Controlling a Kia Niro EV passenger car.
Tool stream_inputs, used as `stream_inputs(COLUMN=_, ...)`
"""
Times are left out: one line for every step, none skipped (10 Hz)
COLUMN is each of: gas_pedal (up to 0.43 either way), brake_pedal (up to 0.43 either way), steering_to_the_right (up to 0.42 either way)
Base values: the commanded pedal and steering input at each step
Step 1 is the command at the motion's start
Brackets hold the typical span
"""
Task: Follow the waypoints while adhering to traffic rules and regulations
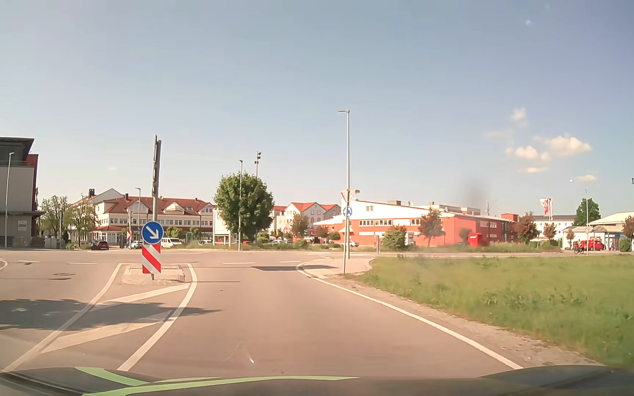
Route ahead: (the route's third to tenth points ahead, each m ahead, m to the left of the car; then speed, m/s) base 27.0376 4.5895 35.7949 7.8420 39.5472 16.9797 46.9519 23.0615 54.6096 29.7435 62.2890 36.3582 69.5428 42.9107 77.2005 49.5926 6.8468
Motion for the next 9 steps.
stream_inputs(gas_pedal=0.000, brake_pedal=0.000, steering_to_the_right=-0.059)
stream_inputs(gas_pedal=0.000, brake_pedal=0.000, steering_to_the_right=-0.061)
stream_inputs(gas_pedal=0.000, brake_pedal=0.000, steering_to_the_right=-0.062)
stream_inputs(gas_pedal=0.000, brake_pedal=0.000, steering_to_the_right=-0.065)
stream_inputs(gas_pedal=0.000, brake_pedal=0.000, steering_to_the_right=-0.067)
stream_inputs(gas_pedal=0.000, brake_pedal=0.000, steering_to_the_right=-0.067)
stream_inputs(gas_pedal=0.000, brake_pedal=0.000, steering_to_the_right=-0.067)
stream_inputs(gas_pedal=0.000, brake_pedal=0.000, steering_to_the_right=-0.068)
stream_inputs(gas_pedal=0.000, brake_pedal=0.000, steering_to_the_right=-0.071)
